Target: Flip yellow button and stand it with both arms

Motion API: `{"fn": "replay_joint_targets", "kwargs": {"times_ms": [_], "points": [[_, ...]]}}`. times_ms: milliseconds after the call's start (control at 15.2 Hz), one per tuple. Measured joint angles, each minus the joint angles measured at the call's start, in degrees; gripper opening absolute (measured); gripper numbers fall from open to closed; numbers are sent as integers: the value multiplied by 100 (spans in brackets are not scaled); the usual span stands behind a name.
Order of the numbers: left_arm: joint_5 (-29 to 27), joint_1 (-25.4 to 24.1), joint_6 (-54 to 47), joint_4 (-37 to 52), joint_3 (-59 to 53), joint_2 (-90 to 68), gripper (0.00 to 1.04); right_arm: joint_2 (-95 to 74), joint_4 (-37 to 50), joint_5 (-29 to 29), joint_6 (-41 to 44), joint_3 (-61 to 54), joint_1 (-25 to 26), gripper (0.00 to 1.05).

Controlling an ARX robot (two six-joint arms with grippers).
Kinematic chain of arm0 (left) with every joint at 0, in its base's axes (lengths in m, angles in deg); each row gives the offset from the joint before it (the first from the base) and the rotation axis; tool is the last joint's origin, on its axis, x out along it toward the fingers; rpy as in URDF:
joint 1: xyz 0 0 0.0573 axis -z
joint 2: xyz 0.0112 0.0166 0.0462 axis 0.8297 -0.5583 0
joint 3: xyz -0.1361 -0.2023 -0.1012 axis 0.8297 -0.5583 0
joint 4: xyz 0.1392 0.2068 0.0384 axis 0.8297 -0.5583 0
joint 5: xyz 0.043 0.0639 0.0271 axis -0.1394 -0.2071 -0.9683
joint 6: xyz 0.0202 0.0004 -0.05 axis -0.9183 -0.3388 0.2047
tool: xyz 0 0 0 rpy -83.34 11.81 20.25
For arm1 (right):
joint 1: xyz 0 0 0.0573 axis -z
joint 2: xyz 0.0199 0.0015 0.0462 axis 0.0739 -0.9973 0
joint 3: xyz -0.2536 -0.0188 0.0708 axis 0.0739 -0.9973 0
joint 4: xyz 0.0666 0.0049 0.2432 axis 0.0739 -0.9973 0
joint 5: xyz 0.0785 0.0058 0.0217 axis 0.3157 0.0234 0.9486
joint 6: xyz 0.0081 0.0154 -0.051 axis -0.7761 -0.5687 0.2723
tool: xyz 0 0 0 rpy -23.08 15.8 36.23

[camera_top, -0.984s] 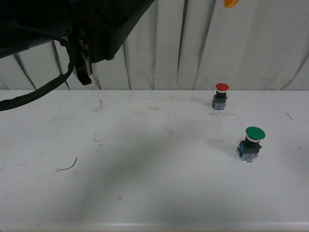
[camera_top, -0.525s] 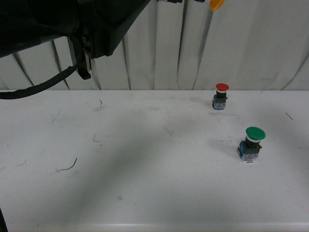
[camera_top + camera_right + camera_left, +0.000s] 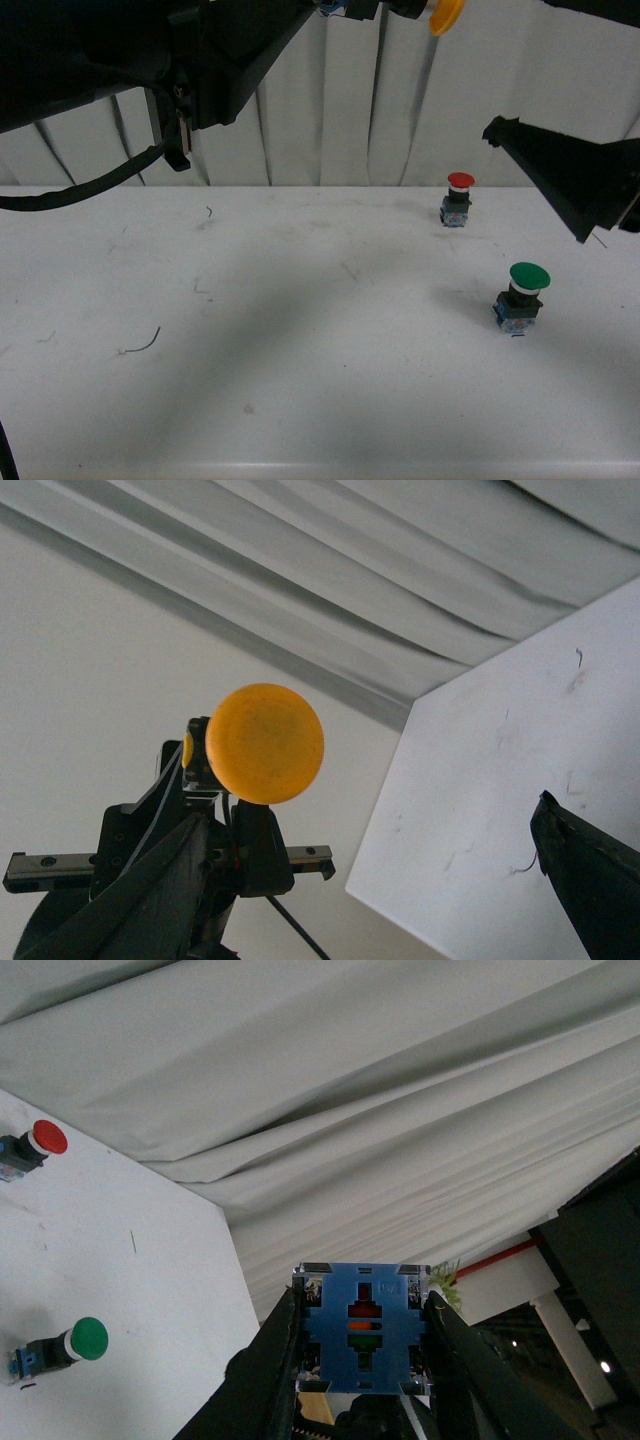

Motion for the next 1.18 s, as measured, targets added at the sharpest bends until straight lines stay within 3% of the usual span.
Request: {"fn": "replay_joint_targets", "kwargs": {"times_ms": [262, 394, 853, 1050, 1181], "points": [[0, 2, -7, -24, 9, 0, 30, -107, 2, -50, -881, 256, -48, 98], [0, 17, -28, -42, 28, -20, 30, -208, 7, -13, -920, 769, -435, 98], [15, -13, -39, -59, 39, -39, 30, -356, 9, -28, -1047, 1099, -715, 96], [22, -22, -31, -4, 46, -39, 30, -378, -35, -96, -1056, 1099, -710, 60], [15, -22, -22, -17, 72, -39, 30, -409, -33, -111, -1078, 1099, -704, 49]]}}
